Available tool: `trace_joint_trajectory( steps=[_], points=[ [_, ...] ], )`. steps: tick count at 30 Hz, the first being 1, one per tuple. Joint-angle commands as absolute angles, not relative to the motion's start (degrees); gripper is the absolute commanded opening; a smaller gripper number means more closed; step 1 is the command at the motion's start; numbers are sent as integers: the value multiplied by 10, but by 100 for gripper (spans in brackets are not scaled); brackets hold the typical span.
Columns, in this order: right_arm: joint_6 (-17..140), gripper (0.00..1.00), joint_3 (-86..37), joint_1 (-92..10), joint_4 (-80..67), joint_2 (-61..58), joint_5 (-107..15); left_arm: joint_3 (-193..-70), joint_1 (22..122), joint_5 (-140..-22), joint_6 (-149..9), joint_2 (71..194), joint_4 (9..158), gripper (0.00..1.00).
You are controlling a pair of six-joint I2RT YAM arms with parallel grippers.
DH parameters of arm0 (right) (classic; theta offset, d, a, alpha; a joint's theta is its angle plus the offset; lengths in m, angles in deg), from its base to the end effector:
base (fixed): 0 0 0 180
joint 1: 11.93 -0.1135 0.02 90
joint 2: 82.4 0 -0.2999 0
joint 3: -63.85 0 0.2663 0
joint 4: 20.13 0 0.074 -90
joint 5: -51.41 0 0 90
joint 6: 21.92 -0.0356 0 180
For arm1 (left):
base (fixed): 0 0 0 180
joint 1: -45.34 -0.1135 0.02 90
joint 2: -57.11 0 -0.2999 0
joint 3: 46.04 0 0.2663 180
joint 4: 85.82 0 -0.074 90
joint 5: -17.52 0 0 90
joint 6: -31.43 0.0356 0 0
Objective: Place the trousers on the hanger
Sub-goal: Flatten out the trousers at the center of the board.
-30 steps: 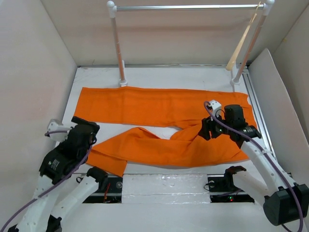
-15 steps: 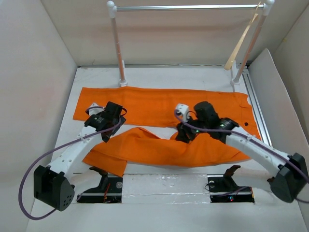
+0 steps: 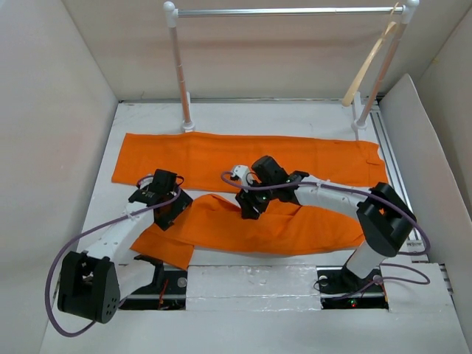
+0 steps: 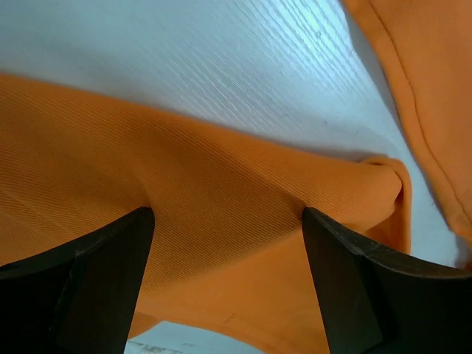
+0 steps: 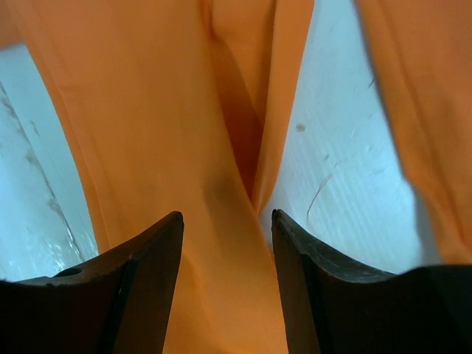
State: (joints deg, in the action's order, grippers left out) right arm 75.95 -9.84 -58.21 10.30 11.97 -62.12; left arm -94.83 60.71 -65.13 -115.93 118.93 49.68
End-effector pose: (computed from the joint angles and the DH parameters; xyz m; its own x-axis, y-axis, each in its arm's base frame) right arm 0.2378 0.2692 0.2355 -0.4184 -0.6192 -0.6645 -0.9016 0.3712 0.2218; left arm 0.1907 -0.0477 0.2256 -0.6044 -0.7000 -0.3804 -0.5790 0.7139 -0.3939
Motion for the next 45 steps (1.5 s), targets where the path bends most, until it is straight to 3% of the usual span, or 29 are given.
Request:
trace_joint_trajectory(
  steps=[1, 3, 4, 6, 7, 8, 9, 10, 11, 15, 19, 24, 26, 28, 30, 31, 36, 43, 45],
  points=[
    [747, 57, -64, -590, 66, 100, -599, -936, 607, -713, -1116, 1198, 558, 77],
    [741, 56, -51, -590, 68, 110, -592, -938, 613, -706, -1108, 1221, 562, 72],
    [741, 52, -47, -596, 69, 112, -592, -943, 619, -703, -1105, 1229, 563, 54],
    [732, 48, -38, -605, 67, 106, -575, -943, 625, -693, -1103, 1242, 567, 29],
    [730, 40, -26, -613, 62, 102, -572, -944, 625, -689, -1105, 1243, 567, 8],
    [726, 35, -23, -613, 61, 102, -574, -941, 625, -684, -1107, 1241, 567, 0],
    [724, 25, -19, -613, 58, 101, -577, -940, 625, -674, -1108, 1236, 570, 0],
    [722, 5, -15, -618, 56, 101, -578, -945, 625, -670, -1106, 1231, 566, 0],
    [721, 0, -15, -619, 59, 97, -582, -956, 611, -661, -1104, 1226, 555, 0],
    [722, 0, -4, -633, 79, 25, -577, -1082, 605, -582, -1081, 1163, 491, 0],
    [737, 0, 20, -652, 134, -38, -597, -1305, 605, -557, -1039, 1177, 399, 0],
    [733, 5, 103, -675, 158, -52, -578, -1315, 630, -541, -1017, 1169, 356, 0],
    [724, 27, 118, -675, 164, -56, -566, -1239, 620, -539, -1029, 1158, 358, 28],
    [725, 50, 106, -675, 184, -69, -563, -1158, 597, -589, -1036, 1139, 378, 41],
    [740, 59, 73, -670, 206, -72, -563, -1111, 597, -603, -1051, 1118, 394, 55],
    [747, 63, 25, -670, 227, -69, -564, -1075, 597, -608, -1059, 1113, 408, 58],
    [771, 62, -129, -664, 218, 24, -540, -1022, 597, -629, -1090, 1111, 416, 66],
    [752, 59, -211, -625, 156, 176, -502, -971, 597, -631, -1179, 1099, 377, 80],
    [744, 58, -216, -617, 144, 202, -500, -961, 597, -643, -1196, 1091, 365, 80]
  ],
)
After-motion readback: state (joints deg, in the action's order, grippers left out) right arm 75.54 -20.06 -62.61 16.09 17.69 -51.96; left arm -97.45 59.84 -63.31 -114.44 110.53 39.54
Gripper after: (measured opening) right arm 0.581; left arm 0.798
